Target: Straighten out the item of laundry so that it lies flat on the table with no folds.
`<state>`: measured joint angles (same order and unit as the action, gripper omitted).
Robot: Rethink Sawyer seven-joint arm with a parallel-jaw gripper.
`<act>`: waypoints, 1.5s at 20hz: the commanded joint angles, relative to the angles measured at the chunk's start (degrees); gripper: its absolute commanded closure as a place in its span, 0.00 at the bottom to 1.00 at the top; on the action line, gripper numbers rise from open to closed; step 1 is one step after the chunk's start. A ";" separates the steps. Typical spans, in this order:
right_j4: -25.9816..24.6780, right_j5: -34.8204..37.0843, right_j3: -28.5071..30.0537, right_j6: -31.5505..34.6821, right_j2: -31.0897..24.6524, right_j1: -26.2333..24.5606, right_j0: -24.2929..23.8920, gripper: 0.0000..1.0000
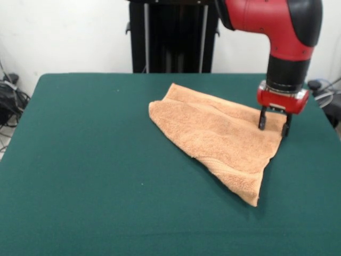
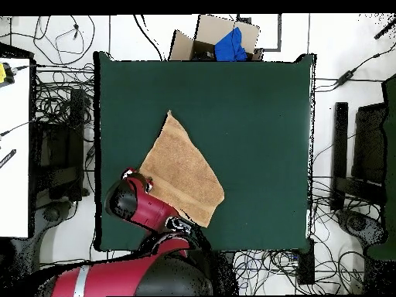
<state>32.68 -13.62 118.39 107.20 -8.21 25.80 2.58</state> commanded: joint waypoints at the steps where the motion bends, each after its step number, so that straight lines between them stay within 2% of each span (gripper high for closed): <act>1: -0.39 -0.92 -2.66 15.34 -4.52 -1.84 -1.31 0.00; 20: -3.87 -2.88 -0.86 18.08 -8.41 -0.64 -3.90 0.00; 24: -3.79 -2.01 -0.46 18.02 -8.50 0.17 -4.49 0.00; 30: -3.51 -3.11 -1.45 17.52 -7.41 -1.34 -3.65 0.00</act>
<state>29.31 -13.61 118.39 107.21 -10.62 25.78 -0.59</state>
